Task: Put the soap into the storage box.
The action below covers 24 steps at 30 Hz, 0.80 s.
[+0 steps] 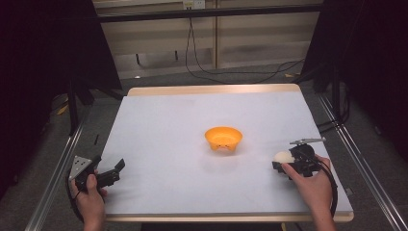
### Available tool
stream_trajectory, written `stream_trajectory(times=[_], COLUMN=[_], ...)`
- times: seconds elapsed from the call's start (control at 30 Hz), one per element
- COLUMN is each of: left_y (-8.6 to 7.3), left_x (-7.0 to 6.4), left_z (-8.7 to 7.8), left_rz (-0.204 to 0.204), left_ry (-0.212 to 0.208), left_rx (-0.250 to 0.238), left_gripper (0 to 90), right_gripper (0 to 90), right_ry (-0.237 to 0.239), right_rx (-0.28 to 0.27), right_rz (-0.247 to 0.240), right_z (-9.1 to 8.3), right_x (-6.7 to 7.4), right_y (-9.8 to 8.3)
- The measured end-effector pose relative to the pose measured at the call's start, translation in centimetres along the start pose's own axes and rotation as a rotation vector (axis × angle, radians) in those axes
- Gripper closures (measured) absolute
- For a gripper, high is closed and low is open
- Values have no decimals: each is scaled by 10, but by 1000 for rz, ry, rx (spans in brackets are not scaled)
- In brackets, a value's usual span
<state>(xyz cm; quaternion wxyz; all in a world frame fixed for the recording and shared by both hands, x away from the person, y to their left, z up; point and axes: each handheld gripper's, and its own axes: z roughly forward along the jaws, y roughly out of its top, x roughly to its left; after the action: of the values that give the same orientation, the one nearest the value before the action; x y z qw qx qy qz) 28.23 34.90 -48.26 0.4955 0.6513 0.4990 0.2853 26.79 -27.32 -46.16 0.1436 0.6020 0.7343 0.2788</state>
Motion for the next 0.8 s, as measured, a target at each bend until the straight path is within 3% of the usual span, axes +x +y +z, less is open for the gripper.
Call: stream_trajectory(times=[0.2,0.37,0.8], left_y=[0,0,0], left_x=[-1,-1,-1], left_z=[0,1,1], left_rz=[-4,4,4], left_ry=[-7,-9,-8], left_rx=[0,2,5], left_gripper=[14,14,14], right_gripper=[234,234,234], right_ry=[-11,8,10], right_rx=[-4,9,-4], right_rz=[-10,-11,-36], right_z=[-2,-3,-5], right_x=[-1,-1,9], right_y=[2,6,17])
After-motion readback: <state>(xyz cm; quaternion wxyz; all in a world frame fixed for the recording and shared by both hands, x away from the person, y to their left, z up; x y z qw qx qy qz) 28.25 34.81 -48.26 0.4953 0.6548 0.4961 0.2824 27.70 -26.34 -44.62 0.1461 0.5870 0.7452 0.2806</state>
